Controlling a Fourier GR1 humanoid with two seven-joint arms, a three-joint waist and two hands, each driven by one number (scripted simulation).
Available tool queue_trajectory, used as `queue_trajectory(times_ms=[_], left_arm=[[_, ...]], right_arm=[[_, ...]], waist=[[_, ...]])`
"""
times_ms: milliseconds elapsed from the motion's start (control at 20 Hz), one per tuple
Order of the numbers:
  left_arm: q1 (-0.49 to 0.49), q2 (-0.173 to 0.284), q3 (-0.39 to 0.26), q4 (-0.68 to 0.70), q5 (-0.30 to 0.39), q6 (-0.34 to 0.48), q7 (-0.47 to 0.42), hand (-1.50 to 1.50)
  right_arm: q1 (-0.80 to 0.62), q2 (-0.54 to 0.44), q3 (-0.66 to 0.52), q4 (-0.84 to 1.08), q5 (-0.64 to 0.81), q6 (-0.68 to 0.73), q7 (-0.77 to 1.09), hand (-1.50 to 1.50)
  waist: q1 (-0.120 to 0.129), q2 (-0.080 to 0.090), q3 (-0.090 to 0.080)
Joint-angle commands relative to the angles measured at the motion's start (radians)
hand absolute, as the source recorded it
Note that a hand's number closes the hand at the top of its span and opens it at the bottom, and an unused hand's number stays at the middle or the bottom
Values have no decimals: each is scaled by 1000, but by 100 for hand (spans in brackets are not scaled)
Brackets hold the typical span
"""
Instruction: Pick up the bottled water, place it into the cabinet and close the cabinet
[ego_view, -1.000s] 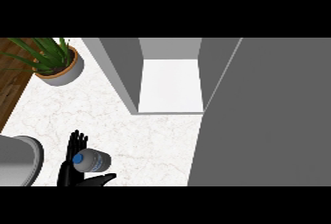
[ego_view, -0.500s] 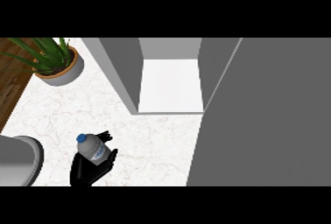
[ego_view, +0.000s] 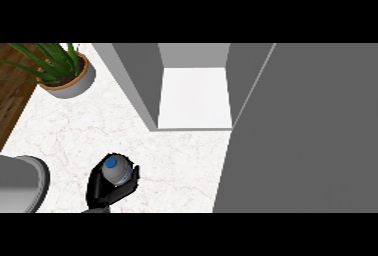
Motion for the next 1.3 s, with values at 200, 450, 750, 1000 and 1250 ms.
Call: queue_trajectory(times_ms=[200,450,750,1000,1250], left_arm=[[-155,-30,-26,121,-19,-29,-6,150],[-290,-15,1,162,43,-176,93,150],[-355,-30,-39,85,121,-166,235,150],[-387,-30,-223,62,275,-59,259,150],[-417,-30,-270,-14,338,44,312,150]], right_arm=[[68,14,-57,-59,-35,32,-45,-150],[115,-42,-202,-139,-149,80,-21,-150],[198,-37,-344,-114,-255,157,-104,-150],[166,-17,-429,-61,-311,203,-116,-150],[140,-11,-537,-5,-388,240,-128,-150]], waist=[[-5,3,-1],[-21,4,0],[-14,-1,2],[-20,0,1],[-18,-2,1]])
